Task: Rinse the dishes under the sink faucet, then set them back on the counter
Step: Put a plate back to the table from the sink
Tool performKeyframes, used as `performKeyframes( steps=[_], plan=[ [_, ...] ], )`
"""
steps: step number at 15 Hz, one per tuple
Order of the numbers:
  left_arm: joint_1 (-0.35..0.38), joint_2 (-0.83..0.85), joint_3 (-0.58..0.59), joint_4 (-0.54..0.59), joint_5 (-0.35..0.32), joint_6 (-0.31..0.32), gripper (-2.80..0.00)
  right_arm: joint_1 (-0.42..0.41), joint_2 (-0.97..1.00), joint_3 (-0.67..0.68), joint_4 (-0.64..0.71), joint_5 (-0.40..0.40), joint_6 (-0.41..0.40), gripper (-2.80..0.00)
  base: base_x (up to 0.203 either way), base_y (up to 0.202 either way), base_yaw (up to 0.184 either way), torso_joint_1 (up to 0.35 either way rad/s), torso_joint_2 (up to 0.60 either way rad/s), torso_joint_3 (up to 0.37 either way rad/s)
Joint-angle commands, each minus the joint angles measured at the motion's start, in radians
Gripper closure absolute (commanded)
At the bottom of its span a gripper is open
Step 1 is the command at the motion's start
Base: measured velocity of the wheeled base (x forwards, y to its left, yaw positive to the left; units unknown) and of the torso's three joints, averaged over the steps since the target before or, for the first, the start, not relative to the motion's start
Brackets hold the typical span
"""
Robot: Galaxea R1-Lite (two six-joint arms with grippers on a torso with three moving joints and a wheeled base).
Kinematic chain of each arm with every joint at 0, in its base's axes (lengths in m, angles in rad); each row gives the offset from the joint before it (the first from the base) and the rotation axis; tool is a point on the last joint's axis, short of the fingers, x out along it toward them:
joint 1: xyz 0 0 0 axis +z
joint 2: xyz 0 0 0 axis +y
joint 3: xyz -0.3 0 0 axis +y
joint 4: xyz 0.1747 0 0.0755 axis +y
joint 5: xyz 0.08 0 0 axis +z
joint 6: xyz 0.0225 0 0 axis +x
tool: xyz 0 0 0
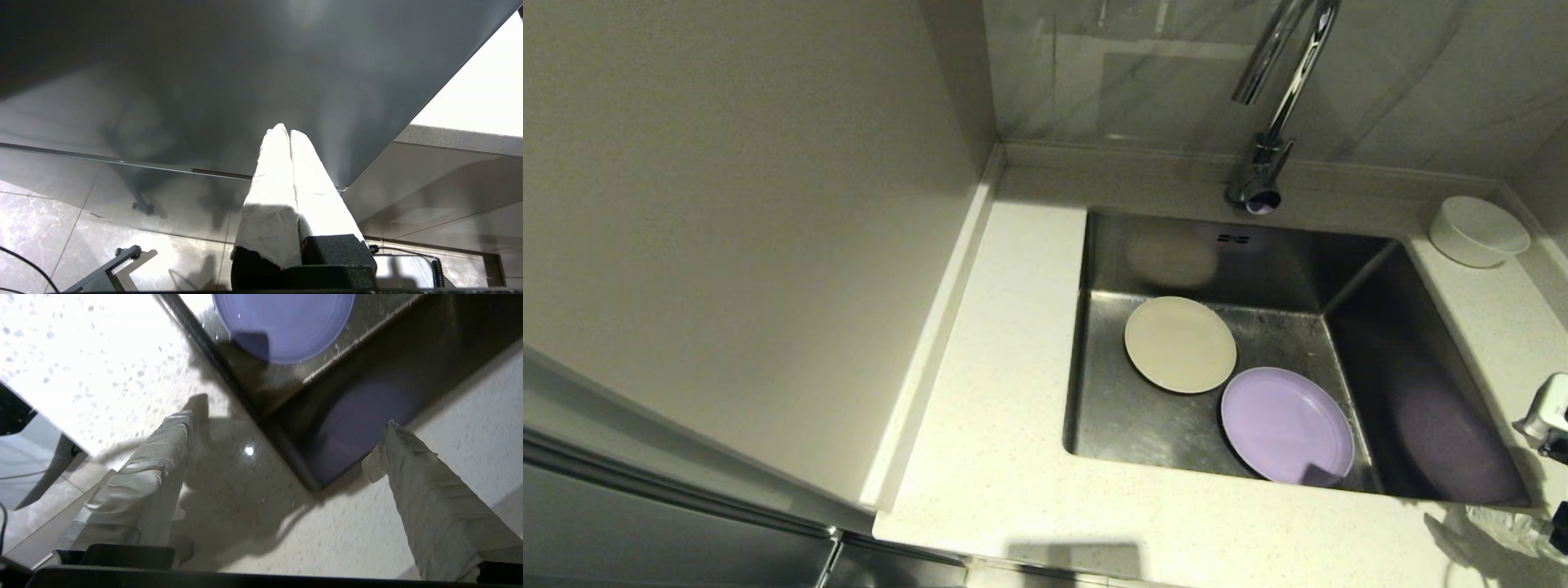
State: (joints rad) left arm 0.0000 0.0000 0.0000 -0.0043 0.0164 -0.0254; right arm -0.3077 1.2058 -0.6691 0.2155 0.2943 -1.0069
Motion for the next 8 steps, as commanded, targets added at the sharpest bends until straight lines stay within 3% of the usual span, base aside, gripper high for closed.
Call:
performKeyframes(
  steps=[1,2,5,8],
  plan=[
    [0.0,-0.003,0.0,0.0,0.0,-0.001,0.0,0.0,0.064,0.0,-0.009,0.017,-0.01,-2.8,0.0,0.0,0.0,0.0,0.0,0.0],
    [0.0,-0.003,0.0,0.0,0.0,-0.001,0.0,0.024,0.078,-0.02,-0.007,0.007,0.004,-2.8,0.0,0.0,0.0,0.0,0.0,0.0],
    [0.0,-0.003,0.0,0.0,0.0,-0.001,0.0,0.118,0.111,-0.08,0.001,-0.099,0.149,-2.8,0.0,0.0,0.0,0.0,0.0,0.0],
    [0.0,-0.003,0.0,0.0,0.0,0.001,0.0,0.176,0.13,-0.107,0.032,-0.113,0.213,-2.8,0.0,0.0,0.0,0.0,0.0,0.0]
  ],
)
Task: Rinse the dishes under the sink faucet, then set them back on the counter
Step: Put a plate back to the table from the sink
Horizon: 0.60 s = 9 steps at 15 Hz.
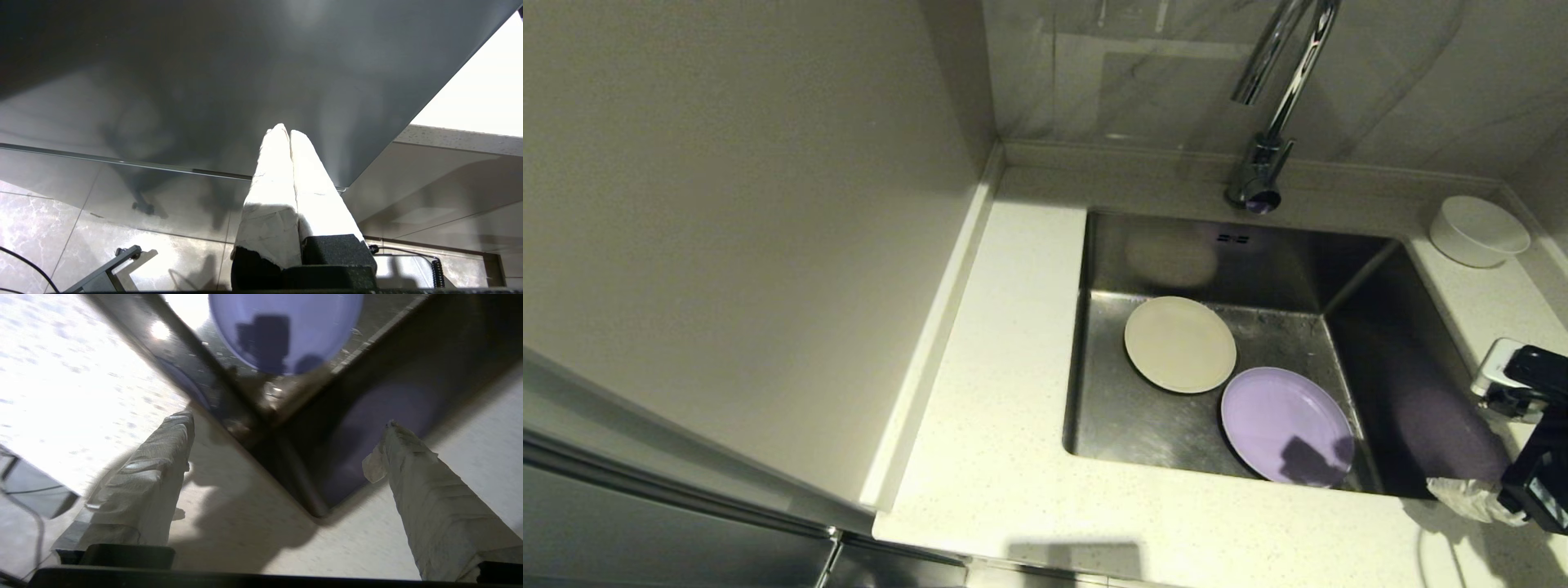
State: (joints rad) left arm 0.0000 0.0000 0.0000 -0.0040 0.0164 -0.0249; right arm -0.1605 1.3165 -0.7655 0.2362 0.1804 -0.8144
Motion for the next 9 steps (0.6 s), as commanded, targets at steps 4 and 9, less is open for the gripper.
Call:
performKeyframes(
  steps=[4,9],
  plan=[
    [0.0,-0.003,0.0,-0.001,0.0,0.0,0.0,0.135,0.058,-0.083,0.064,-0.038,0.137,-2.8,0.0,0.0,0.0,0.0,0.0,0.0],
    [0.0,-0.003,0.0,-0.001,0.0,0.0,0.0,0.276,0.248,-0.319,0.104,-0.103,0.432,-2.8,0.0,0.0,0.0,0.0,0.0,0.0]
  ],
)
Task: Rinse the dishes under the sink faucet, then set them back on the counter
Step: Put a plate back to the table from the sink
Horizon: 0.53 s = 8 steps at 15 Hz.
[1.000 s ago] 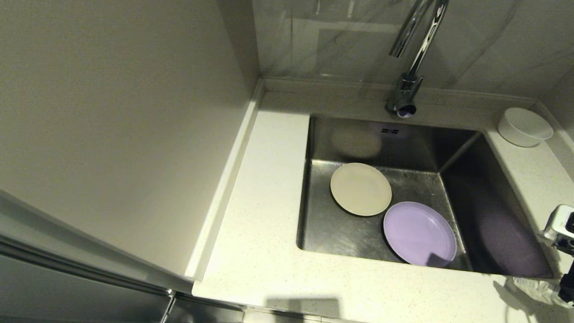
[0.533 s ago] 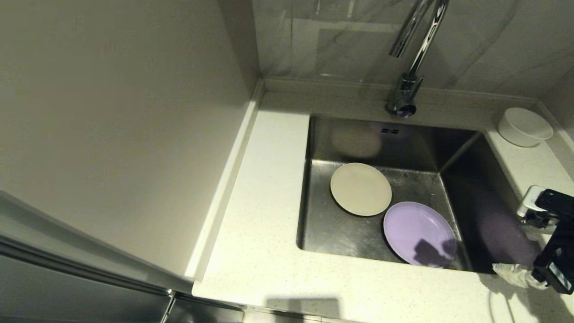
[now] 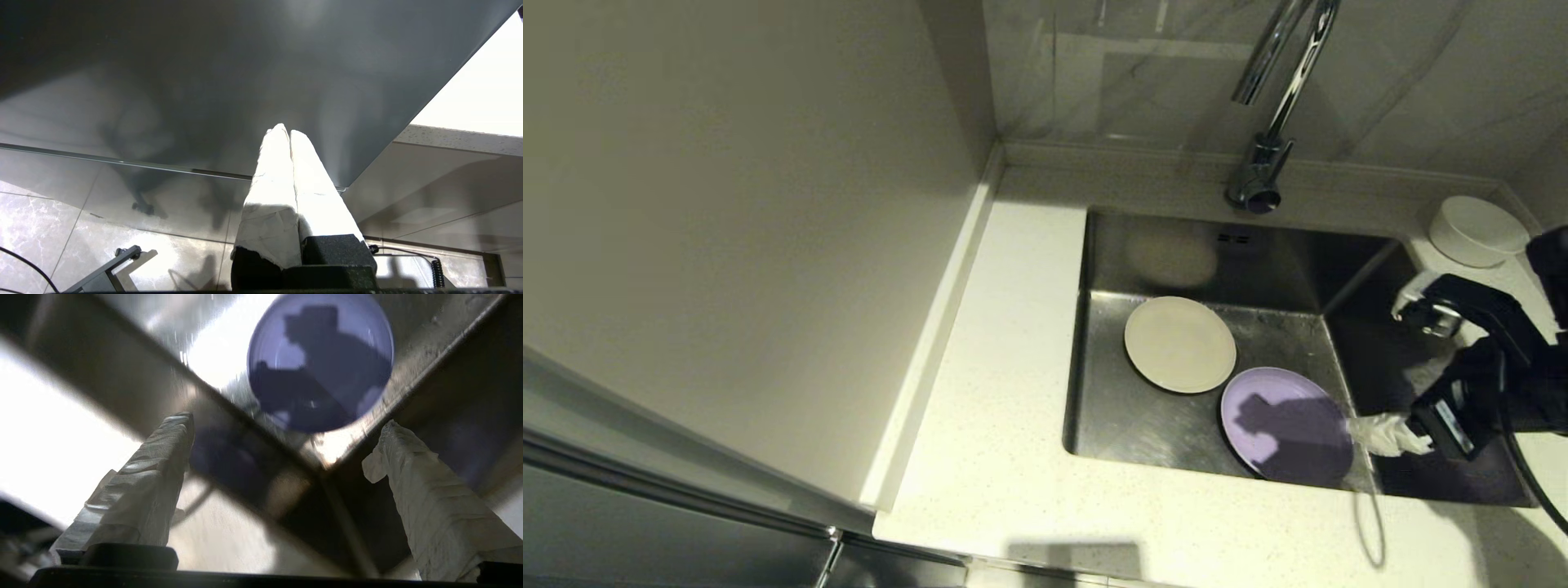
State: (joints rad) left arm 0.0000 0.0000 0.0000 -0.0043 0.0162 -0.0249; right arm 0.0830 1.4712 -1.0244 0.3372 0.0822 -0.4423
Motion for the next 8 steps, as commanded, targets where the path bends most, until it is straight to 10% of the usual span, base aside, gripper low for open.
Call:
performKeyframes(
  steps=[1,4,8],
  plan=[
    [0.0,-0.003,0.0,0.0,0.001,-0.001,0.0,0.052,0.15,-0.123,0.005,-0.015,0.136,-2.8,0.0,0.0,0.0,0.0,0.0,0.0],
    [0.0,-0.003,0.0,0.0,0.001,-0.001,0.0,0.086,0.317,-0.261,0.007,-0.054,0.275,-2.8,0.0,0.0,0.0,0.0,0.0,0.0],
    [0.0,-0.005,0.0,0.0,0.001,-0.001,0.0,0.093,0.486,-0.252,-0.226,-0.152,0.249,-2.8,0.0,0.0,0.0,0.0,0.0,0.0]
  ],
)
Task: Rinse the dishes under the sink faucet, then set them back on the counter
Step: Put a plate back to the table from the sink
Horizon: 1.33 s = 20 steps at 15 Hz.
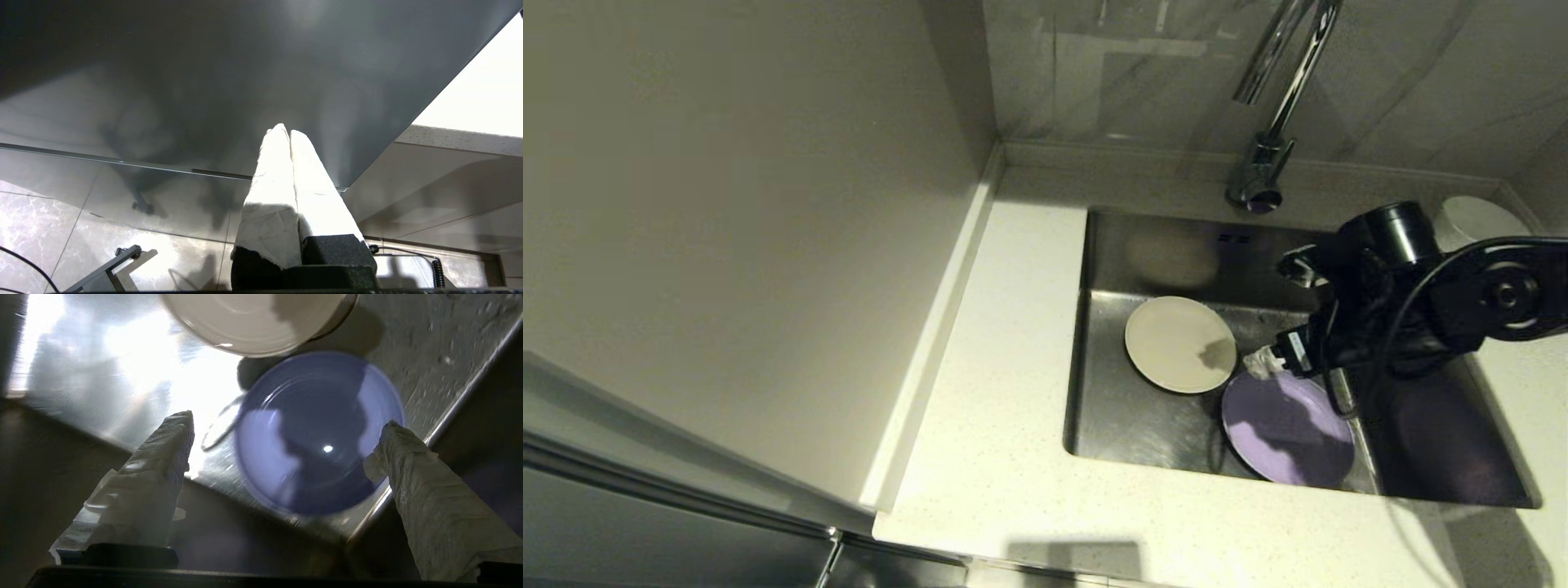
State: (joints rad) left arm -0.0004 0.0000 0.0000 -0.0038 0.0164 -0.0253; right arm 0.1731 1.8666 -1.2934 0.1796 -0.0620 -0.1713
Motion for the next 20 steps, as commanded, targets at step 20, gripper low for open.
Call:
performKeyframes(
  steps=[20],
  plan=[
    [0.0,-0.003,0.0,-0.001,0.0,-0.001,0.0,0.013,0.407,0.203,-0.643,-0.125,-0.251,-2.8,0.0,0.0,0.0,0.0,0.0,0.0]
  ],
)
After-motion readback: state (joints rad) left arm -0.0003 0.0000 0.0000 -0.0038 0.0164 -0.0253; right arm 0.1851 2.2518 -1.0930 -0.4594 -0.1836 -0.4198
